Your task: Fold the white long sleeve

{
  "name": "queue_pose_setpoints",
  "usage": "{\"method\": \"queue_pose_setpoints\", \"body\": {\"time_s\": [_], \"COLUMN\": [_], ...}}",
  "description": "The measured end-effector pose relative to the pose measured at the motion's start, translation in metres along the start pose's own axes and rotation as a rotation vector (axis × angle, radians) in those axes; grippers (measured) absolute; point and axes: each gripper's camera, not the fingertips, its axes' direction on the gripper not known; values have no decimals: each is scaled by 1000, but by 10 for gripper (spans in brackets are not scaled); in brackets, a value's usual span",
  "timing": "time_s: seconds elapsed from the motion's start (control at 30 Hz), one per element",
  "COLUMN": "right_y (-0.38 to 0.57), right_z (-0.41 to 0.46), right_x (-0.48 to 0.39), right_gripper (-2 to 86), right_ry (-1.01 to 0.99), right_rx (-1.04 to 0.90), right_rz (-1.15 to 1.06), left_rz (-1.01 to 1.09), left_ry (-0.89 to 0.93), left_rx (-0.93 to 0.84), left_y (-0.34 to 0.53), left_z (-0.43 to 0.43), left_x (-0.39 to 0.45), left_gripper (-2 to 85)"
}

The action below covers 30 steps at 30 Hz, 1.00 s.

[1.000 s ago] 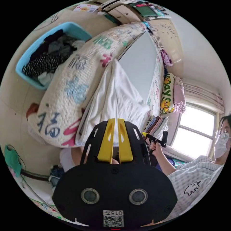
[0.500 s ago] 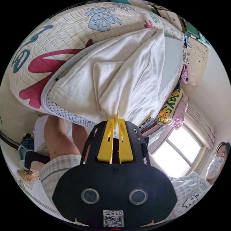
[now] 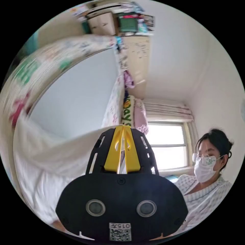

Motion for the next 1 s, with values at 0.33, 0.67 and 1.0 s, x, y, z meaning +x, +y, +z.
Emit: {"method": "queue_pose_setpoints", "body": {"time_s": [0.33, 0.67, 1.0], "right_y": [48, 256, 296], "right_z": [54, -10, -40], "right_x": [-53, 29, 63], "right_gripper": [77, 119, 102], "right_ry": [420, 626, 585], "right_rx": [-334, -508, -439], "right_rz": [-252, 182, 269], "left_rz": [230, 193, 737], "left_ry": [-447, -441, -203], "left_rx": [-385, -682, -310], "left_y": [87, 294, 342], "left_z": [24, 51, 52], "left_x": [9, -18, 172], "left_gripper": [36, 60, 85]}}
